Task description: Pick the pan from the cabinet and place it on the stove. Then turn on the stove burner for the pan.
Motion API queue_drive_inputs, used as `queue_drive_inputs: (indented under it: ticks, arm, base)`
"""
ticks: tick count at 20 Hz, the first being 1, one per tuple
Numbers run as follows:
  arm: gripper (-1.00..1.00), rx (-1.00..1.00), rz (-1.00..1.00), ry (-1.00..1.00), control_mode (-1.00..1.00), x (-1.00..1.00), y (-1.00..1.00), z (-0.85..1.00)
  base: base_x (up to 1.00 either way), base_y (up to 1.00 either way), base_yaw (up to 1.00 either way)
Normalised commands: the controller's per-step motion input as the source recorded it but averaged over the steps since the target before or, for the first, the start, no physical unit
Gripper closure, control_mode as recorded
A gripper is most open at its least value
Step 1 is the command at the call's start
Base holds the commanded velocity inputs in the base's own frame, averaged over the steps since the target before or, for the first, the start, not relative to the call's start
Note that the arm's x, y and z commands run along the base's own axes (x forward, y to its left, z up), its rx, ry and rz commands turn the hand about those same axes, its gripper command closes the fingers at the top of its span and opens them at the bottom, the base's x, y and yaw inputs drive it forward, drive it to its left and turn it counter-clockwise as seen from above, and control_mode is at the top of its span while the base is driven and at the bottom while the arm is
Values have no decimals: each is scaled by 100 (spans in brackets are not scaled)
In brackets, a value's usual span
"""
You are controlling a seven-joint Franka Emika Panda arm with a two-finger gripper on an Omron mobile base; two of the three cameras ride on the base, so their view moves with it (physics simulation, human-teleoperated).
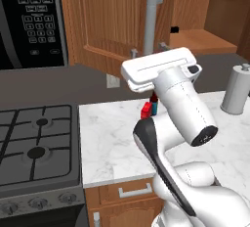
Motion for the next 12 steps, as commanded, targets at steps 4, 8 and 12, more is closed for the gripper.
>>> queue_drive_inputs:
  ticks: [4, 8, 12]
  arm:
    - [-100, 8, 3, -2, -100, -21, -48, 0]
    - [-100, 9, 11, 0, -100, -23, -65, 0]
    - [-100, 9, 18, 0, -100, -13, -65, 0]
  base:
    - [0, 0, 0]
    - [0, 0, 0]
    - [0, 0, 0]
